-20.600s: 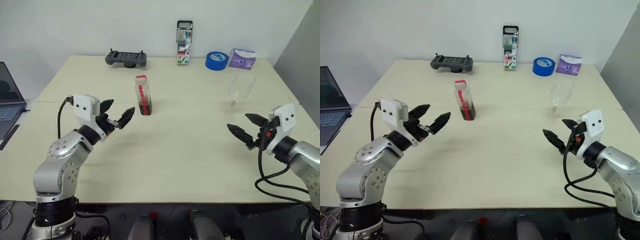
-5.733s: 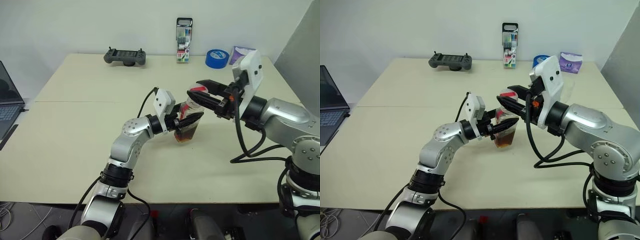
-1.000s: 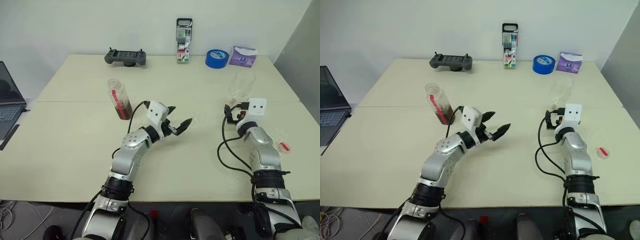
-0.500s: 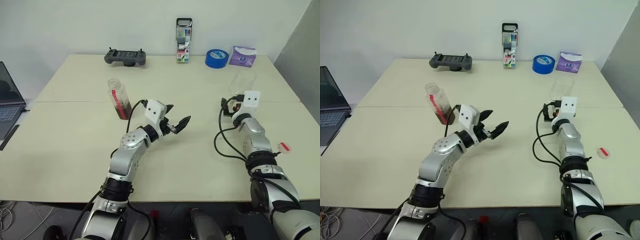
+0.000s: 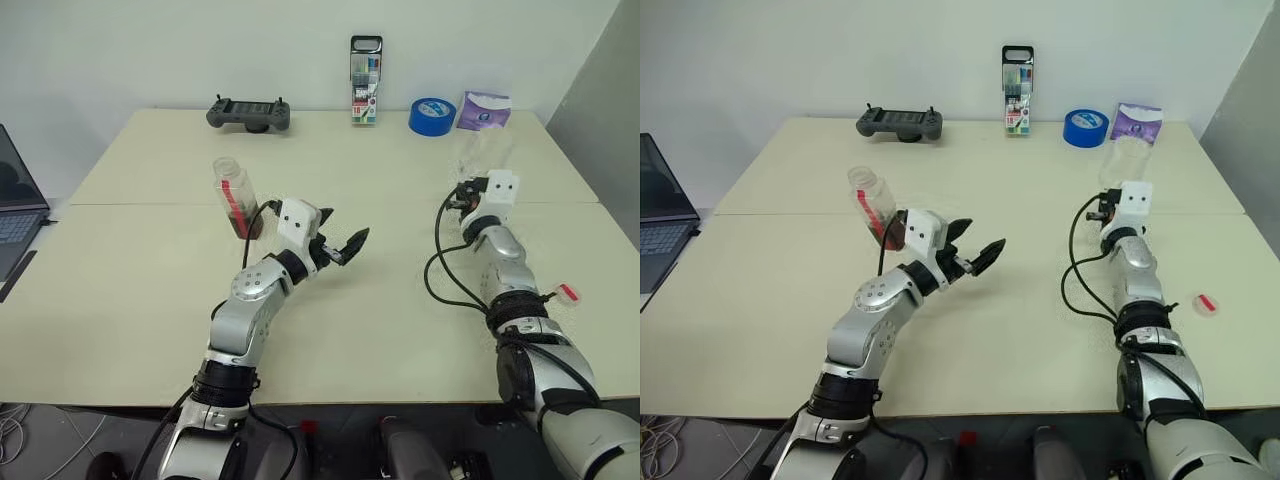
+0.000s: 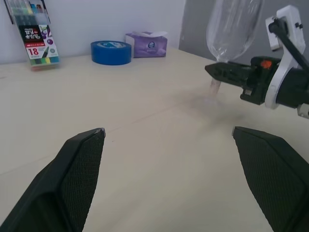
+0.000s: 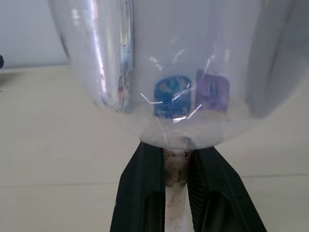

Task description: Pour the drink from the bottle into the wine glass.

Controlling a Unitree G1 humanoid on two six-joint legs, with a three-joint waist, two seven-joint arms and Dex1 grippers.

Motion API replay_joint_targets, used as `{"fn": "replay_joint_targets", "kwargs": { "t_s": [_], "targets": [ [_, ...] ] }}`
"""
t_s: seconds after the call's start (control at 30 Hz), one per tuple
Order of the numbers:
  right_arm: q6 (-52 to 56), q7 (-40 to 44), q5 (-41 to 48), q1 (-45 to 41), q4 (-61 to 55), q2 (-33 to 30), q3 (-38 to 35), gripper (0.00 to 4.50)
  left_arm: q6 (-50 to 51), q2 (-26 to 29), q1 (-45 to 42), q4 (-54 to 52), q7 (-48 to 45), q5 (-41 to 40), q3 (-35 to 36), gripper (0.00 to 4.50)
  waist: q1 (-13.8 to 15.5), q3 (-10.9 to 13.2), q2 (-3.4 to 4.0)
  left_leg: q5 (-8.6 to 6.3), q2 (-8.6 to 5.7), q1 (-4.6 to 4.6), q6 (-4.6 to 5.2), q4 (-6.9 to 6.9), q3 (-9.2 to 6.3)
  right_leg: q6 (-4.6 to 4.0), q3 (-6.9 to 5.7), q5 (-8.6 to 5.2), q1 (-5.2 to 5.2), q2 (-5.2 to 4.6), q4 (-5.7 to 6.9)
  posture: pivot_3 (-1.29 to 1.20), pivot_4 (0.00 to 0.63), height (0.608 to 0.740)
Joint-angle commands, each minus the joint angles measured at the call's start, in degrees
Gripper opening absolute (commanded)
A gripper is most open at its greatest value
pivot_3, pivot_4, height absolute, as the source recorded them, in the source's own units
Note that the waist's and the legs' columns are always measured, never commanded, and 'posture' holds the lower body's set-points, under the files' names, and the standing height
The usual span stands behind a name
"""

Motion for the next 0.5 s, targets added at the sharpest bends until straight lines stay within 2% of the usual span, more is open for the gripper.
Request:
{"fn": "replay_joint_targets", "kwargs": {
  "t_s": [0.03,0.1,0.27,0.37,0.5],
  "targets": [
    [5.01,4.39,-0.21,4.07,-19.70,-1.46,3.86,0.29,0.16,3.56,0.46,-3.29,-2.29,-1.62,2.62,4.50,0.02,0.00,0.00,0.00,0.00,-0.02,0.00,-0.01,-0.07,0.00,-0.04,0.00,0.00,-0.06,-0.01,0.00,0.150,0.740],
    [9.33,7.22,-0.18,8.20,-30.80,-2.23,6.91,0.29,0.65,6.41,1.12,-3.57,-3.92,-3.04,4.43,4.50,-0.12,0.00,0.01,0.00,0.02,-0.02,0.00,-0.07,-0.15,0.00,-0.11,0.00,-0.01,-0.06,-0.02,0.00,0.150,0.740],
    [21.27,13.22,5.54,17.72,-52.97,0.32,15.08,0.29,2.86,18.29,1.84,-1.65,-16.96,-9.13,8.82,4.50,-0.31,0.01,0.04,0.00,0.14,0.02,-0.01,-0.11,-0.27,-0.02,-0.20,-0.02,-0.05,0.05,0.02,0.00,0.150,0.740],
    [26.59,13.59,9.11,19.92,-58.21,4.15,17.45,0.29,5.34,24.35,-0.15,0.28,-22.16,-12.62,11.99,4.50,-0.35,0.04,0.06,0.00,0.16,0.00,-0.01,-0.10,-0.37,-0.05,-0.29,-0.03,-0.05,0.10,0.03,0.00,0.150,0.740],
    [28.82,13.64,8.75,20.18,-59.43,7.45,20.61,0.29,8.78,30.25,-3.11,2.33,-26.63,-16.76,15.79,4.50,0.14,0.06,0.03,0.00,0.04,-0.04,-0.01,-0.07,-0.40,-0.05,-0.36,-0.04,-0.02,0.10,-0.04,0.00,0.150,0.740]
  ]
}}
